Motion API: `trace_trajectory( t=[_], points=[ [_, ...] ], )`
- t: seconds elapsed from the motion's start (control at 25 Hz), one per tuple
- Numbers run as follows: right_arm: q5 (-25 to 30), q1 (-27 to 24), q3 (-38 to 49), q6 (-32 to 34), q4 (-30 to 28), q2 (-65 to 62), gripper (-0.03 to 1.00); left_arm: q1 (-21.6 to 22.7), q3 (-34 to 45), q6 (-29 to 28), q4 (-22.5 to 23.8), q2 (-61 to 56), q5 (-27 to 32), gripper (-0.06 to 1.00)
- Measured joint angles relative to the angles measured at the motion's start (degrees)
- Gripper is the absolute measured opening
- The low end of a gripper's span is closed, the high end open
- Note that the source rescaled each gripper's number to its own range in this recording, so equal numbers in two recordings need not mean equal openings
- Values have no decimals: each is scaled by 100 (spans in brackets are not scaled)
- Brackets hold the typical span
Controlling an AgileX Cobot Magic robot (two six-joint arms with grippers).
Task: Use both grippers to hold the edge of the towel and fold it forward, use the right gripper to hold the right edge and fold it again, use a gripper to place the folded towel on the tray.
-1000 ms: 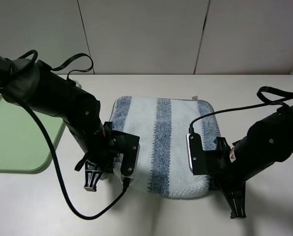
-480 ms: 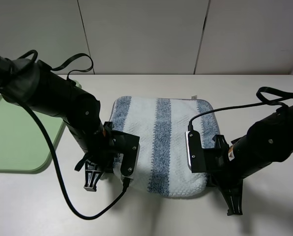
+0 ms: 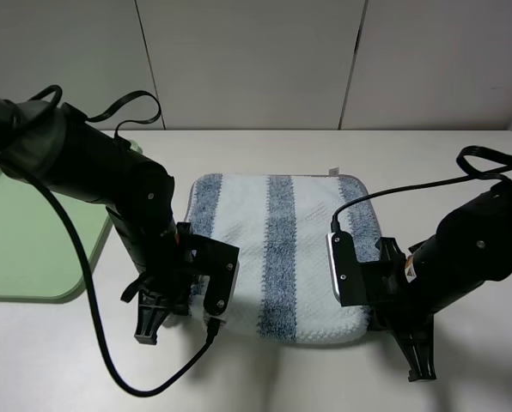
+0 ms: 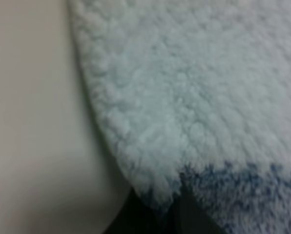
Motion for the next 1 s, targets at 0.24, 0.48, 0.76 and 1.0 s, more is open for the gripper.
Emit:
trace_trajectory(
  t=[0.24, 0.48, 0.76, 1.0],
  points=[
    [417, 0, 6, 5, 0, -550, 0, -5, 46, 0, -22, -580, 478, 0],
    [1014, 5, 6, 107, 86, -1178, 0, -5, 51, 0, -103, -1227, 928, 0],
    [1943, 17, 0, 111, 556, -2012, 0, -17, 52, -91, -170, -1840, 1645, 0],
    [2668, 17, 0, 132, 774, -2702, 0, -23, 52, -128, -406, -2304, 2177, 0]
  ],
)
